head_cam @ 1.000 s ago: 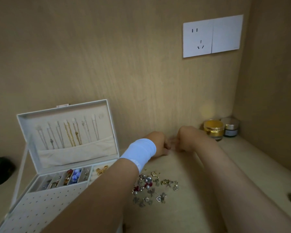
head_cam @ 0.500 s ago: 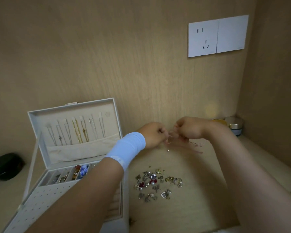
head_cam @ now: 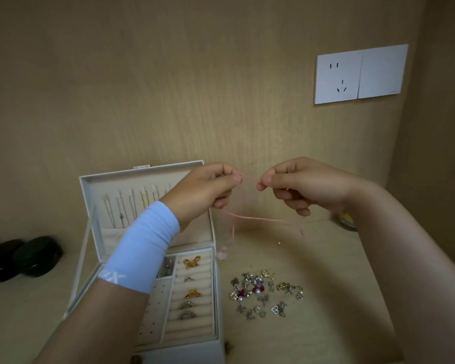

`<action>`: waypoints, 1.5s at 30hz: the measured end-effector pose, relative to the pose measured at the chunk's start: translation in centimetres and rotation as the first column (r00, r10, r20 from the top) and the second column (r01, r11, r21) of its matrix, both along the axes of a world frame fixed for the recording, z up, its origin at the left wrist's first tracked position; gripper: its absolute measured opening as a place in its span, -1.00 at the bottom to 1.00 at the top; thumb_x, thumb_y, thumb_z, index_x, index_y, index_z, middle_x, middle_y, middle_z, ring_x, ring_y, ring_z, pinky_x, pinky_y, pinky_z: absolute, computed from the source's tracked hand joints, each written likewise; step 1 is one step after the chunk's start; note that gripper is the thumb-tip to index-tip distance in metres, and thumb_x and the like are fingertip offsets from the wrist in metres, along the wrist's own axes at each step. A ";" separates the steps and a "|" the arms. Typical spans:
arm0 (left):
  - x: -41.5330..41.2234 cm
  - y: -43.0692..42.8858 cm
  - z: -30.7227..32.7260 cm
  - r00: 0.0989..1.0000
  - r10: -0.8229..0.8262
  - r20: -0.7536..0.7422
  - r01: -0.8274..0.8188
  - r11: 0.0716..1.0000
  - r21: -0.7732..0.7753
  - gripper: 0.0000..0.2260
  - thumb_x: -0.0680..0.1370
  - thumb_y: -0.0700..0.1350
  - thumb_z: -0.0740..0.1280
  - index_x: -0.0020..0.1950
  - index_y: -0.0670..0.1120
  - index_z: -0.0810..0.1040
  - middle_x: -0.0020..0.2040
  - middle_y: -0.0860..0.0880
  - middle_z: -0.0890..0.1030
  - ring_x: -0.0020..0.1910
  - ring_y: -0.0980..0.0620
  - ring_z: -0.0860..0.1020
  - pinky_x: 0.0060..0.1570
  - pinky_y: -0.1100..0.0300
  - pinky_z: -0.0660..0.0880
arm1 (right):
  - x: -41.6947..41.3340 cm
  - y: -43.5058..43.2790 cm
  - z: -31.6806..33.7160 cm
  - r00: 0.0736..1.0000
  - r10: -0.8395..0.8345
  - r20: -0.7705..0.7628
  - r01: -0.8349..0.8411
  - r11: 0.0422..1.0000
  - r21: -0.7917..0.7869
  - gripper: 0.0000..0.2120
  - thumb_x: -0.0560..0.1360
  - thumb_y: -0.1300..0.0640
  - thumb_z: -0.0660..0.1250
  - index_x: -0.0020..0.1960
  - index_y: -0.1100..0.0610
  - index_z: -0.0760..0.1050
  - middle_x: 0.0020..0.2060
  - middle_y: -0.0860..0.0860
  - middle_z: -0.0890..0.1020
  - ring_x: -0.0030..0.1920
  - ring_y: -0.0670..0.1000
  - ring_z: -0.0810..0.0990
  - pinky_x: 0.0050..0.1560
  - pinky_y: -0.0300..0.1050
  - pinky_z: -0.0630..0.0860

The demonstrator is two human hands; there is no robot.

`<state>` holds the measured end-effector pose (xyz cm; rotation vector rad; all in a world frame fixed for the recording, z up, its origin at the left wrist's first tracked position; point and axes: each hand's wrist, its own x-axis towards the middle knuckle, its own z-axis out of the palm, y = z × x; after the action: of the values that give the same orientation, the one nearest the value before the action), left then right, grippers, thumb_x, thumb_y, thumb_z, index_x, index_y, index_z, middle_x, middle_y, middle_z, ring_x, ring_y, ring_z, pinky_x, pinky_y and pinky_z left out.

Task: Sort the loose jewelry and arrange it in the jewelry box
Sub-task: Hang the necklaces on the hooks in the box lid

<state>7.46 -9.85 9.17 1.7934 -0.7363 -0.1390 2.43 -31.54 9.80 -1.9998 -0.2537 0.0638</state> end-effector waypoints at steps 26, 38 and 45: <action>0.7 13.6 0.4 0.975 0.209 0.071 -0.217 0.848 0.483 -0.88 0.55 -0.04 0.39 -0.02 -0.07 0.65 -0.16 0.05 0.65 -0.14 0.05 0.60 -0.04 0.17 0.57 | -0.2 13.6 0.3 0.988 0.033 0.154 -0.032 0.999 -0.005 -0.82 0.59 0.14 0.34 -0.06 0.09 0.72 -0.16 -0.01 0.72 -0.18 0.01 0.62 -0.07 -0.07 0.53; -0.8 10.7 0.9 0.932 -0.068 -0.357 0.034 0.994 -0.101 -0.71 0.68 -0.13 0.14 0.29 -0.29 0.45 -0.11 -0.25 0.65 -0.14 -0.22 0.68 -0.17 0.01 0.66 | 1.3 15.2 0.2 0.994 -0.080 0.071 0.041 0.901 0.432 -0.83 0.53 0.24 0.40 0.08 0.29 0.66 -0.36 0.09 0.58 -0.41 0.00 0.54 -0.45 -0.23 0.52; -0.3 10.6 0.3 0.989 -0.015 -0.144 0.026 0.997 0.071 -0.82 0.59 -0.12 0.35 0.18 -0.06 0.51 -0.30 0.00 0.52 -0.43 0.05 0.48 -0.35 0.21 0.46 | 1.6 13.3 0.0 0.997 -0.038 0.066 -0.004 0.843 0.538 -0.79 0.59 0.32 0.26 0.17 0.22 0.60 -0.33 0.06 0.52 -0.41 -0.01 0.51 -0.46 -0.20 0.48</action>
<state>7.17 0.75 9.46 1.8237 -0.6539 -0.3088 4.07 -18.23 9.83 -1.4401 -0.2668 -0.0873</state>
